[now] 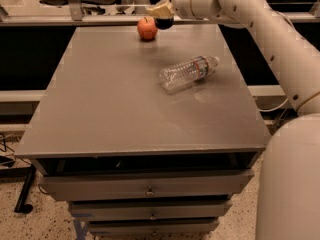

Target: Move pepsi can near apple

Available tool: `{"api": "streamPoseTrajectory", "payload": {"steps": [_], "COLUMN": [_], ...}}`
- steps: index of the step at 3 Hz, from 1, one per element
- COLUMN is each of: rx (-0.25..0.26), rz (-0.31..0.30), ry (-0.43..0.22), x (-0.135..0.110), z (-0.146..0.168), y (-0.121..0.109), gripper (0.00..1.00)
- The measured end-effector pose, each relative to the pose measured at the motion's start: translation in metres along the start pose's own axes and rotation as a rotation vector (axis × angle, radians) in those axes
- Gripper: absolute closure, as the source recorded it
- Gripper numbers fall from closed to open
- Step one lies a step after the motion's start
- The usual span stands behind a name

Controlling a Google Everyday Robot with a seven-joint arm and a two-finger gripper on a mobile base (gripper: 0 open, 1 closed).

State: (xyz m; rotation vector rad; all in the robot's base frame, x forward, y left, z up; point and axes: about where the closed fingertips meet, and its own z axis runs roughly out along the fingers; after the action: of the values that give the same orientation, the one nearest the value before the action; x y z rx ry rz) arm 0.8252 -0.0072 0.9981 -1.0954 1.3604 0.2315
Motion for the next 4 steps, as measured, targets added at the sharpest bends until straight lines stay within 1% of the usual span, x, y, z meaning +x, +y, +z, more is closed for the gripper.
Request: {"api": "streamPoseTrajectory", "payload": {"steps": [1,2,3,4], "rx": [-0.015,-0.041,-0.062,-0.075], "rz": [0.049,0.088,0.126,0.155], "ry": [0.014,0.049,0.085,0.105], "x": [0.022,0.04,0.057,0.07], "z": [0.014,0.022,0.025,0.029], "y": [-0.009,-0.014,-0.017,-0.017], "gripper": [1.0,1.0,1.0,1.0]}}
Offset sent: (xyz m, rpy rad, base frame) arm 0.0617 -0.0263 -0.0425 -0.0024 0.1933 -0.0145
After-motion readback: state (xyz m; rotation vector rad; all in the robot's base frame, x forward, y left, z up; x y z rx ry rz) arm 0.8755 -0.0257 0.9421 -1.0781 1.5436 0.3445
